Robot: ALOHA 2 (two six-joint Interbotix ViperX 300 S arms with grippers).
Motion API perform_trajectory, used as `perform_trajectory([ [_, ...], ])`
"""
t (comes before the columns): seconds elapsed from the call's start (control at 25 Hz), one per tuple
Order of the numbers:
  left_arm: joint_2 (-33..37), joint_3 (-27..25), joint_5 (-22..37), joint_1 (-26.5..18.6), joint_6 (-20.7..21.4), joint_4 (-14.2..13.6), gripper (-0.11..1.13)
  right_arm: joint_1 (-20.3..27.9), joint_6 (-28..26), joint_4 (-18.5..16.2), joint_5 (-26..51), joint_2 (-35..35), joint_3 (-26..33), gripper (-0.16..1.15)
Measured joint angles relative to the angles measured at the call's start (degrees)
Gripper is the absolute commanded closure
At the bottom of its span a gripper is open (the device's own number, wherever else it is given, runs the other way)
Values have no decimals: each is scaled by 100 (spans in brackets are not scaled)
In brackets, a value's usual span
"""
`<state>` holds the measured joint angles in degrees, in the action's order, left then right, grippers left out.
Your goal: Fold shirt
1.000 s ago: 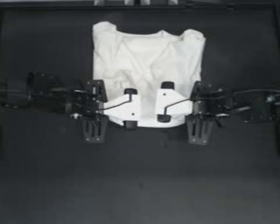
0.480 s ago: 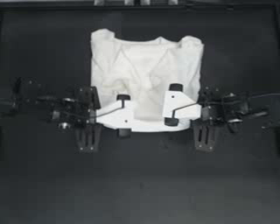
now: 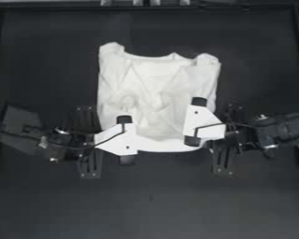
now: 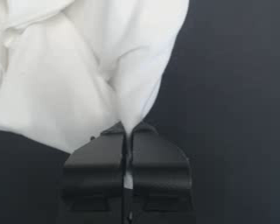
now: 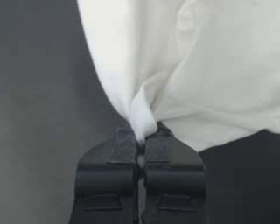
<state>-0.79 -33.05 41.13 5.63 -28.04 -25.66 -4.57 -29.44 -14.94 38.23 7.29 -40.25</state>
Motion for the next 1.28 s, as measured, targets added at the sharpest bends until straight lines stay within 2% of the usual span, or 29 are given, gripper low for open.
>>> perform_trajectory([
  [0.4, 193, 0, 378, 773, -896, -44, 97, -677, -1195, -369, 176, 439, -9, 93],
  [0.72, 554, 0, 835, 1433, -1978, -606, 97, -1292, -2505, -1116, 378, 633, -9, 93],
  [0.8, 668, 0, 888, 1573, -2180, -694, 97, -1380, -2725, -1213, 422, 677, -9, 93],
  [1.04, 765, 18, 923, 1890, -2549, -809, 97, -1714, -3278, -1292, 677, 712, 79, 93],
  [1.28, 765, 123, 1151, 1731, -2540, -1002, 97, -1617, -3349, -1538, 1055, 712, 237, 93],
])
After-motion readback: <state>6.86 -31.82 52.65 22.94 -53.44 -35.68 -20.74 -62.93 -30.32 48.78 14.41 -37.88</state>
